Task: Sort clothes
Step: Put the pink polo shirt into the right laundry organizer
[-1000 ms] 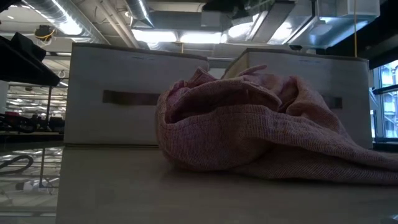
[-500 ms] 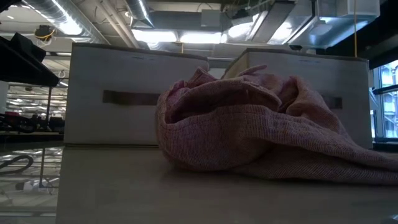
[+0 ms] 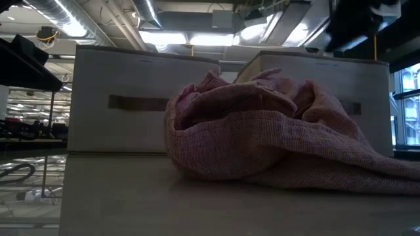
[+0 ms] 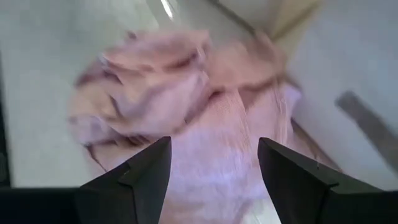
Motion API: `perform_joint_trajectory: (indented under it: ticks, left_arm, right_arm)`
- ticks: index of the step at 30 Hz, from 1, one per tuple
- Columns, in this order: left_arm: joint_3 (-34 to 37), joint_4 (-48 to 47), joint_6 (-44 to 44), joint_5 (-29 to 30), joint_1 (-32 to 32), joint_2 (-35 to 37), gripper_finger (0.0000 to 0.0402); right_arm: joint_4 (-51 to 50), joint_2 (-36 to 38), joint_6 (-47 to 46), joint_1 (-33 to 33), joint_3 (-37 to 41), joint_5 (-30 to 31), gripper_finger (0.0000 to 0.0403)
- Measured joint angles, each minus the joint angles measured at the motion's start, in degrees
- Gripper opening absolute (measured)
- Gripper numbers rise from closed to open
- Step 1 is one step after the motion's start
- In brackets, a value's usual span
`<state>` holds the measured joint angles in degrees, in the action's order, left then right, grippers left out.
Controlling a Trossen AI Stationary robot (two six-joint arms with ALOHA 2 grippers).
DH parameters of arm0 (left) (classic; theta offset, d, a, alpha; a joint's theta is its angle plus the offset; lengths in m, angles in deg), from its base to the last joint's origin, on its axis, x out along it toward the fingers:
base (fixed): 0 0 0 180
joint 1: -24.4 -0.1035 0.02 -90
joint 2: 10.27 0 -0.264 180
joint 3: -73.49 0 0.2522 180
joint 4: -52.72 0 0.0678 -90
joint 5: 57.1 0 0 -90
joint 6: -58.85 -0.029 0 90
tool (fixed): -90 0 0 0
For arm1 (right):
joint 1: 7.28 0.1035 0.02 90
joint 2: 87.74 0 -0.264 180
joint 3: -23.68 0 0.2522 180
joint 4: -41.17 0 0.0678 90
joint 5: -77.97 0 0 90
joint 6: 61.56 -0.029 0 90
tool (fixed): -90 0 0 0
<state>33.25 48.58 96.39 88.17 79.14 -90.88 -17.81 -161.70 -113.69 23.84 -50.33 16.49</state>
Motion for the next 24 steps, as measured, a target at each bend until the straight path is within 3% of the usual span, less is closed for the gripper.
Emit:
perform_joint_trajectory:
  ticks: [8,24]
  left_arm:
    - [0.0,0.0,0.0,0.0,0.0,0.0,0.0127]
    - [0.0,-0.1,-0.4,0.0,0.0,0.0,0.0127]
  right_arm:
    - [-0.1,0.0,-6.7,0.9,6.1,-1.7,0.0241]
    - [-3.0,0.0,-11.1,0.7,8.4,-1.1,0.0241]
